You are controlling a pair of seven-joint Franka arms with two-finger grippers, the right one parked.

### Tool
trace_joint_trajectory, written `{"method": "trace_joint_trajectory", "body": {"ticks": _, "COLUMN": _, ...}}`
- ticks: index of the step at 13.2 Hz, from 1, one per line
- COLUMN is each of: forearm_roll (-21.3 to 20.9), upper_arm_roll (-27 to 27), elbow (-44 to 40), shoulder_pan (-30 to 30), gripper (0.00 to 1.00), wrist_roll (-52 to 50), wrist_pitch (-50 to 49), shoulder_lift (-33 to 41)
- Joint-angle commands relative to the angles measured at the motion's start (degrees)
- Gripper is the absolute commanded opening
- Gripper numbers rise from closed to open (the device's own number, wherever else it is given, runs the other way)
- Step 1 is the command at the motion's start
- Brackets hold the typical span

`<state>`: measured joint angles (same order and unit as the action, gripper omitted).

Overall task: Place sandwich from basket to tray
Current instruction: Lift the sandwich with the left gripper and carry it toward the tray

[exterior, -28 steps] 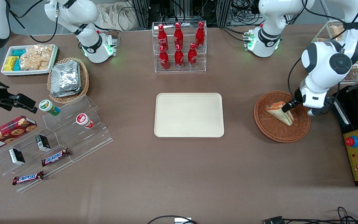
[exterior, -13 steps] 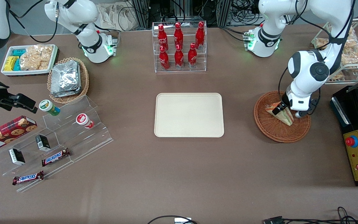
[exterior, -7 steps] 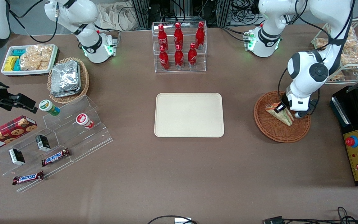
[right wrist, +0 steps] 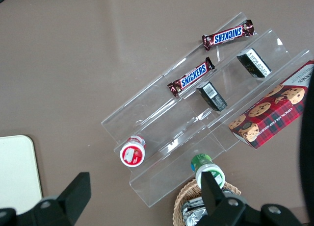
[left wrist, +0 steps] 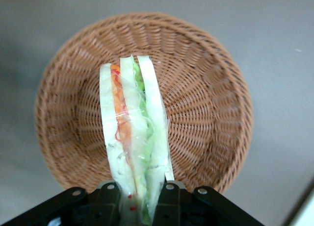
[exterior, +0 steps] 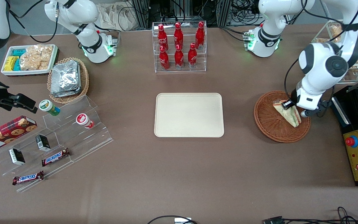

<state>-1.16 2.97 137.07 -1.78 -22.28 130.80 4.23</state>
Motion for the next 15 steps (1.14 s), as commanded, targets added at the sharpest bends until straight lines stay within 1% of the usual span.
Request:
{"method": "trace_joint_trajectory", "body": {"ticks": 1, "forearm_roll": -0.34, "upper_arm_roll": -0.25, "elbow": -8.11, "shoulder_pan": 0.37, "gripper": 0.22, "wrist_roll": 11.25, "wrist_pitch": -10.53, "shoulder_lift": 0.52}}
{"method": "trace_joint_trajectory", "body": {"ticks": 3, "forearm_roll": -0.34, "upper_arm_roll": -0.07, "elbow": -11.47, "shoulder_pan": 0.46, "gripper": 0.21, "wrist_roll": 18.03, "wrist_pitch": -14.25, "shoulder_lift": 0.78}}
{"method": "trace_joint_trajectory", "body": {"ticks": 4, "forearm_roll": -0.43, "upper_arm_roll": 0.54, "elbow": -11.83, "shoulder_pan": 0.54, "gripper": 0.21, "wrist_roll": 18.76, "wrist_pitch": -14.43, "shoulder_lift": 1.22}}
{"method": "trace_joint_trajectory", "body": {"ticks": 6, "forearm_roll": -0.43, "upper_arm_roll": 3.78, "elbow": -11.92, "shoulder_pan": 0.55, "gripper": 0.20, "wrist_roll": 18.85, "wrist_pitch": -14.35, "shoulder_lift": 2.01}}
{"method": "trace_joint_trajectory", "body": {"ticks": 8, "forearm_roll": -0.17, "upper_arm_roll": 7.56, "elbow": -13.05, "shoulder_pan": 0.55, "gripper": 0.16, "wrist_roll": 17.97, "wrist_pitch": -14.43, "shoulder_lift": 1.75}}
{"method": "trace_joint_trajectory", "body": {"ticks": 10, "forearm_roll": 0.36, "upper_arm_roll": 10.37, "elbow": -13.24, "shoulder_pan": 0.63, "gripper": 0.16, "wrist_roll": 17.88, "wrist_pitch": -14.43, "shoulder_lift": 1.49}}
{"method": "trace_joint_trajectory", "body": {"ticks": 12, "forearm_roll": 0.45, "upper_arm_roll": 14.67, "elbow": -13.67, "shoulder_pan": 0.55, "gripper": 0.17, "wrist_roll": 17.88, "wrist_pitch": -13.65, "shoulder_lift": 1.22}}
{"method": "trace_joint_trajectory", "body": {"ticks": 13, "forearm_roll": 0.54, "upper_arm_roll": 17.39, "elbow": -14.55, "shoulder_pan": 0.55, "gripper": 0.17, "wrist_roll": 16.84, "wrist_pitch": -13.38, "shoulder_lift": 0.44}}
{"method": "trace_joint_trajectory", "body": {"ticks": 15, "forearm_roll": 0.11, "upper_arm_roll": 22.75, "elbow": -16.13, "shoulder_pan": 0.63, "gripper": 0.18, "wrist_roll": 9.57, "wrist_pitch": -12.16, "shoulder_lift": -1.75}}
